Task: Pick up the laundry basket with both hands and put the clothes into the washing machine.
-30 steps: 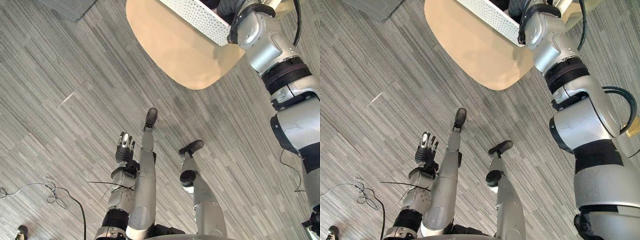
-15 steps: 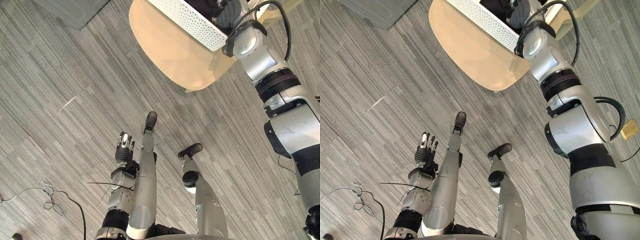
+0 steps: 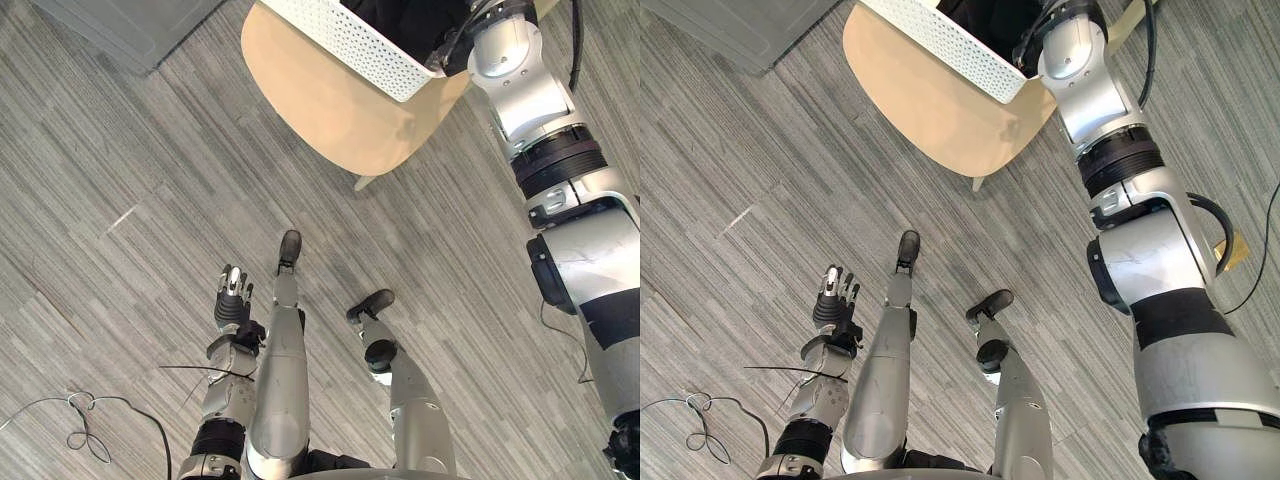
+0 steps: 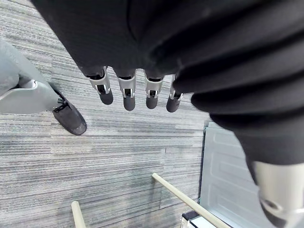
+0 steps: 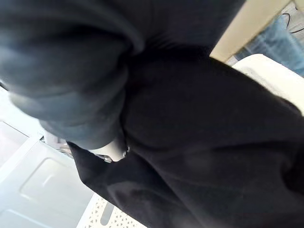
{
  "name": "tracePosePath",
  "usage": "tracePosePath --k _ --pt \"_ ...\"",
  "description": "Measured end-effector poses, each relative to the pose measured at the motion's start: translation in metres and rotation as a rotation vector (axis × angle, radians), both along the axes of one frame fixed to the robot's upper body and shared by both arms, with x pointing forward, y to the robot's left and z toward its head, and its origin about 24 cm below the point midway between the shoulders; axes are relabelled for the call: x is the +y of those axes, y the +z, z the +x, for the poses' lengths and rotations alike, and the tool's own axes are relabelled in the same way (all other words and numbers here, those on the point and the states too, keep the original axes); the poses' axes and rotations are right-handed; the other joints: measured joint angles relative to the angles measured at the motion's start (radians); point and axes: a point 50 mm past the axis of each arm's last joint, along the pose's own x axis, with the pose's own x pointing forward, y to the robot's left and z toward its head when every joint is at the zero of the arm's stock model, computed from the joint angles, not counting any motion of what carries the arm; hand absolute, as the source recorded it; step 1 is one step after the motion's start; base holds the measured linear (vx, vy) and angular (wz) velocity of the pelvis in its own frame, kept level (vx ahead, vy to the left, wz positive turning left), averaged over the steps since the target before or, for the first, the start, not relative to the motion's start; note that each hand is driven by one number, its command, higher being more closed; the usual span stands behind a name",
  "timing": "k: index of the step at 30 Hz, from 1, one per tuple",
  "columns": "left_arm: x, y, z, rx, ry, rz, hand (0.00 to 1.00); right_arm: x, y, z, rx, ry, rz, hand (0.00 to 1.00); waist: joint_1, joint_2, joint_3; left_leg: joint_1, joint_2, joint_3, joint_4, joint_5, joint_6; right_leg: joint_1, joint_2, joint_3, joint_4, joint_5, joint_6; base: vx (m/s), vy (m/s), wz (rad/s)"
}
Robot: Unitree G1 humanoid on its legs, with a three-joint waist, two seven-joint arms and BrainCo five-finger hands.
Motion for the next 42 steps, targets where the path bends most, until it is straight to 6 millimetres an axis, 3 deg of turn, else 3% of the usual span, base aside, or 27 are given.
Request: tracePosePath --k 8,11,15,16,18,21,26,28,30,32,35,38,42 --pt "-0.001 0.015 0.006 -0.063 0.011 -0.002 0.00 -0.004 0.010 -0.005 -0.056 -0.003 0.086 1.00 -0.003 0.000 0.000 0.023 0.013 0.031 0.001 0.000 0.000 0.014 0.017 0.024 -0.030 0.019 0.001 0.06 -0.024 -0.09" --pt "0.006 0.030 0.009 -0.107 0.058 0.037 0.00 0.004 0.030 -0.026 -0.190 0.059 0.136 1.00 -0.029 0.000 0.000 0.064 0.020 0.046 0.001 0.000 0.000 0.060 0.029 0.030 -0.053 0.024 0.002 0.06 -0.022 -0.07" --pt "0.013 0.057 0.013 -0.207 0.135 0.067 0.00 -0.017 0.057 -0.067 -0.424 0.086 0.257 1.00 -0.034 -0.007 -0.006 0.159 0.017 0.082 -0.009 -0.001 0.000 0.147 0.039 0.046 -0.080 0.023 0.005 0.08 0.020 -0.03" --pt "0.015 0.059 0.012 -0.214 0.147 0.080 0.00 -0.020 0.059 -0.071 -0.449 0.082 0.276 1.00 -0.035 -0.008 -0.017 0.171 0.016 0.084 -0.018 -0.001 0.001 0.154 0.040 0.048 -0.083 0.022 0.007 0.07 0.033 -0.01" --pt "0.020 0.060 0.009 -0.207 0.198 0.106 0.00 -0.039 0.059 -0.085 -0.535 0.056 0.327 1.00 -0.039 -0.012 -0.103 0.177 0.010 0.087 -0.039 -0.002 0.002 0.153 0.038 0.046 -0.092 0.012 0.023 0.07 0.042 0.04" --pt "0.025 0.073 0.006 -0.246 0.240 0.165 0.00 -0.053 0.070 -0.104 -0.645 0.044 0.347 1.00 -0.054 -0.015 -0.128 0.238 -0.002 0.093 -0.058 -0.002 0.002 0.202 0.025 0.048 -0.084 0.012 0.023 0.12 0.070 0.08" --pt "0.029 0.090 0.003 -0.293 0.275 0.285 0.00 -0.062 0.079 -0.116 -0.720 0.035 0.310 1.00 -0.064 -0.025 -0.179 0.336 -0.017 0.122 -0.083 -0.002 0.002 0.280 0.016 0.067 -0.102 0.011 0.029 0.07 0.048 -0.04" --pt "0.039 0.097 -0.002 -0.297 0.291 0.414 0.00 -0.055 0.091 -0.123 -0.763 0.076 0.281 1.00 -0.086 -0.028 -0.237 0.393 -0.017 0.150 -0.122 -0.003 0.004 0.304 0.022 0.104 -0.122 0.019 0.040 0.05 0.047 -0.32" --pt "0.044 0.106 -0.001 -0.322 0.300 0.480 0.00 -0.050 0.101 -0.128 -0.789 0.098 0.259 1.00 -0.092 -0.031 -0.244 0.424 -0.017 0.174 -0.131 -0.004 0.005 0.319 0.023 0.124 -0.130 0.026 0.042 0.02 0.042 -0.37" --pt "0.051 0.130 -0.003 -0.397 0.301 0.623 0.00 -0.041 0.113 -0.136 -0.811 0.142 0.224 1.00 -0.112 -0.034 -0.256 0.474 -0.019 0.205 -0.138 -0.022 0.013 0.351 0.026 0.153 -0.145 0.036 0.043 0.00 0.061 -0.40" --pt "0.045 0.169 0.003 -0.545 0.240 0.797 0.00 -0.034 0.112 -0.136 -0.804 0.178 0.162 1.00 -0.119 -0.036 -0.324 0.509 -0.022 0.234 -0.135 -0.050 0.015 0.376 0.038 0.195 -0.184 0.065 0.047 0.02 0.065 -0.34" --pt "0.041 0.201 0.006 -0.692 0.136 0.931 0.00 -0.025 0.108 -0.133 -0.767 0.234 0.119 1.00 -0.146 -0.036 -0.345 0.559 -0.027 0.253 -0.136 -0.073 0.018 0.424 0.040 0.225 -0.225 0.089 0.052 -0.02 0.084 -0.25" --pt "0.033 0.208 0.012 -0.741 -0.125 0.908 0.00 -0.019 0.098 -0.126 -0.698 0.312 0.095 1.00 -0.165 -0.033 -0.384 0.606 -0.039 0.305 -0.152 -0.082 0.024 0.448 0.041 0.280 -0.270 0.129 0.053 -0.03 0.083 -0.31"
